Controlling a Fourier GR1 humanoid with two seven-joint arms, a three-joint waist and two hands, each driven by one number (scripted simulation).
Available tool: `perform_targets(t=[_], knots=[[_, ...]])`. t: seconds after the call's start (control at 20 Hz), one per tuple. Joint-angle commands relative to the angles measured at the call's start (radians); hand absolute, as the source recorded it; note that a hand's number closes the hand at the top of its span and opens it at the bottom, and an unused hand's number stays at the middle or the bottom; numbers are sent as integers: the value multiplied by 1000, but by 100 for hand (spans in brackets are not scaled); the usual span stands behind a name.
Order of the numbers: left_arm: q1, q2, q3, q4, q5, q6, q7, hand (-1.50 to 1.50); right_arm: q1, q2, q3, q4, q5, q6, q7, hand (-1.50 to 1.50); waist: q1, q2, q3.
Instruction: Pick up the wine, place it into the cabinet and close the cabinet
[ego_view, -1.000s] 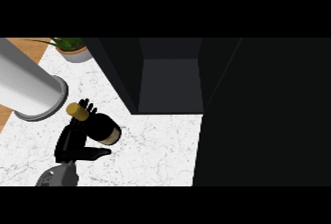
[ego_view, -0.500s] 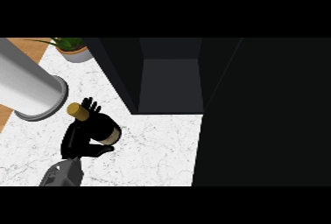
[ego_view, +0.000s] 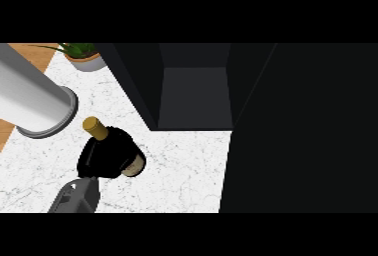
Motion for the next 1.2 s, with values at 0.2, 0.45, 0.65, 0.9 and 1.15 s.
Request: perform_targets(t=[0.2, 0.45, 0.65, 0.9, 1.15], knots=[[48, 35, -53, -43, -130, 95, -142, 150, 55, 23, 44, -131, 3, -15, 29, -150, 3, -2, 0], [175, 78, 14, -197, -25, 68, -41, 150, 42, -19, -48, -66, -88, 43, -11, -150, 13, -3, 1], [144, 80, 24, -244, -54, 140, -93, 150, 3, -13, -62, -76, -83, 23, 30, -150, 8, -2, 1], [230, 72, 28, -374, -62, 181, -133, 150, 7, 22, -23, -56, -51, 14, 6, -150, 10, -2, 0], [305, 43, -16, -662, 66, 102, 115, 150, 14, 5, -58, -83, -94, 23, 43, -150, 14, -4, 1]])
